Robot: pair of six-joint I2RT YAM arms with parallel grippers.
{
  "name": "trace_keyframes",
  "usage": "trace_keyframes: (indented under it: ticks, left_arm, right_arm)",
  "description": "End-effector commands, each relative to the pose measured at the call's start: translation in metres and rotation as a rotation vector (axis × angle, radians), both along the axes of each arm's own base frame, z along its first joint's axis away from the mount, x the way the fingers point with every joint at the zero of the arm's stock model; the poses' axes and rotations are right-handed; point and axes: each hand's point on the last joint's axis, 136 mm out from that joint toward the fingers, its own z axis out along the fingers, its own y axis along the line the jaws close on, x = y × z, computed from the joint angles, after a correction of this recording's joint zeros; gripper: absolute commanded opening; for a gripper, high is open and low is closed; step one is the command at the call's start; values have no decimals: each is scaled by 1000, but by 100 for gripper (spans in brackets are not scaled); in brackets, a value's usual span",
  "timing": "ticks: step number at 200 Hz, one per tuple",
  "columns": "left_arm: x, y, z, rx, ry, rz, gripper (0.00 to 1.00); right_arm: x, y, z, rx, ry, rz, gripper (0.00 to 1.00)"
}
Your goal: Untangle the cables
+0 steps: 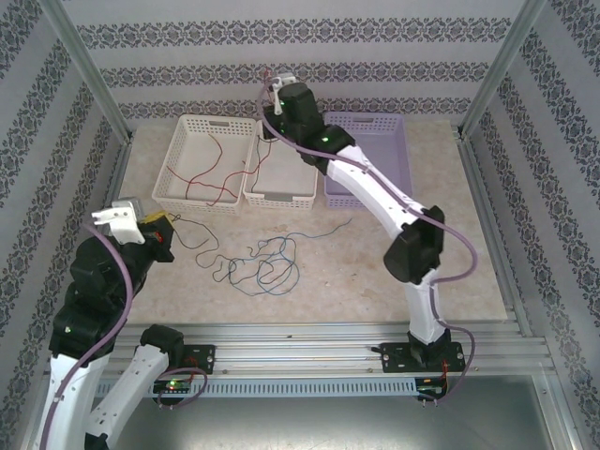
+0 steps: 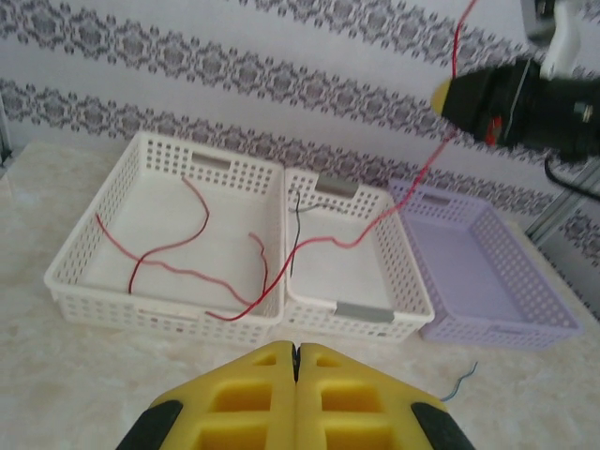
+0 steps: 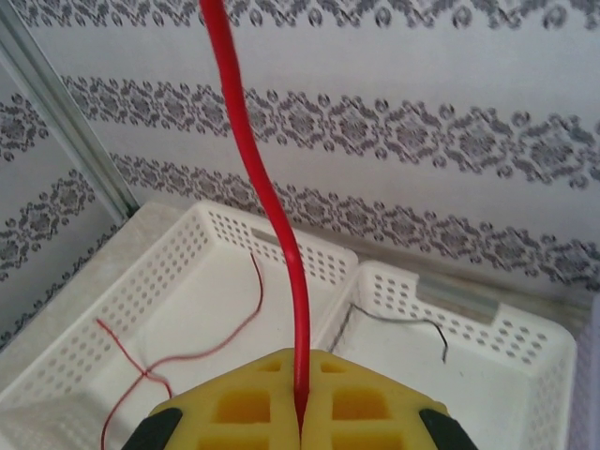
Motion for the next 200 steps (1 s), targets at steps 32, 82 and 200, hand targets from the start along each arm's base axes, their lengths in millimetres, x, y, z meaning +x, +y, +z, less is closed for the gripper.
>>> trace_keyframes:
  ticks: [32, 82, 200]
  left_arm:
    - [5, -1, -11, 8, -24, -1, 0]
    - [9, -3, -21, 26, 13, -9, 0]
    - [10, -2, -28, 40, 36, -3, 0]
  right_arm:
    - [34, 28, -9, -100, -82, -53, 0]
    - [52, 52, -41, -76, -110, -36, 0]
    - [22, 137, -142, -157, -48, 178, 0]
